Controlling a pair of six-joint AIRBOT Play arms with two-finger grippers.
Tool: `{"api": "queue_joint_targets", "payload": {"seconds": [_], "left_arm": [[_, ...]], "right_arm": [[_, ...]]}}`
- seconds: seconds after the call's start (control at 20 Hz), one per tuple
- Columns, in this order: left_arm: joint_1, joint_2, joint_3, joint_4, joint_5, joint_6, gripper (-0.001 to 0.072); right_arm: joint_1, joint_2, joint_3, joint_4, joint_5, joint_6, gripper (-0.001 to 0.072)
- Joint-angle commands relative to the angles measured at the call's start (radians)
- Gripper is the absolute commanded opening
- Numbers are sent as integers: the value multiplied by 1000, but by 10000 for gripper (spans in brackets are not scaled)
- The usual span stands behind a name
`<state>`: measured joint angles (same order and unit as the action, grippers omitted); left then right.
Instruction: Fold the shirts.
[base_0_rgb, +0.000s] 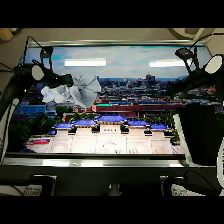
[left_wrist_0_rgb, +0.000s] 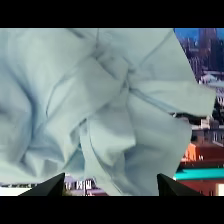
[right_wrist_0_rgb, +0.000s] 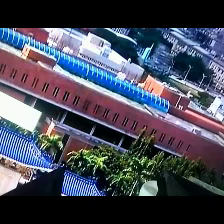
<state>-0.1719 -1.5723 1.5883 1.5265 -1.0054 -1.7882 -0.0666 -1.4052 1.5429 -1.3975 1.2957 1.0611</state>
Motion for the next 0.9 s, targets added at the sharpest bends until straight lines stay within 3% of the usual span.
{"api": "queue_joint_targets", "payload": {"seconds": [0.0,0.15,0.2,0.25,0.3,0.35,0.4,0.5,0.65,0.85], "left_arm": [[74,-208,187,-76,-47,0,673],[77,-317,208,-113,-53,0,669],[77,-341,208,-113,-52,0,636],[77,-357,208,-113,-53,-1,456],[79,-362,209,-113,-53,-1,127],[81,-357,214,-114,-59,-1,25],[83,-345,235,-113,-72,0,26],[83,-293,319,-114,-96,69,25],[33,-100,451,-114,-98,246,25],[-125,237,447,-113,-43,270,25]], "right_arm": [[0,-1,0,2,-24,0,673],[0,0,0,2,14,0,674],[0,0,0,2,18,0,673],[0,0,0,2,23,0,673],[0,0,0,2,25,0,673],[0,0,0,7,29,0,673],[0,1,2,12,37,-8,670],[0,13,24,14,40,-42,537],[0,90,100,-8,9,-87,531],[0,288,169,-8,-31,-107,532]]}}
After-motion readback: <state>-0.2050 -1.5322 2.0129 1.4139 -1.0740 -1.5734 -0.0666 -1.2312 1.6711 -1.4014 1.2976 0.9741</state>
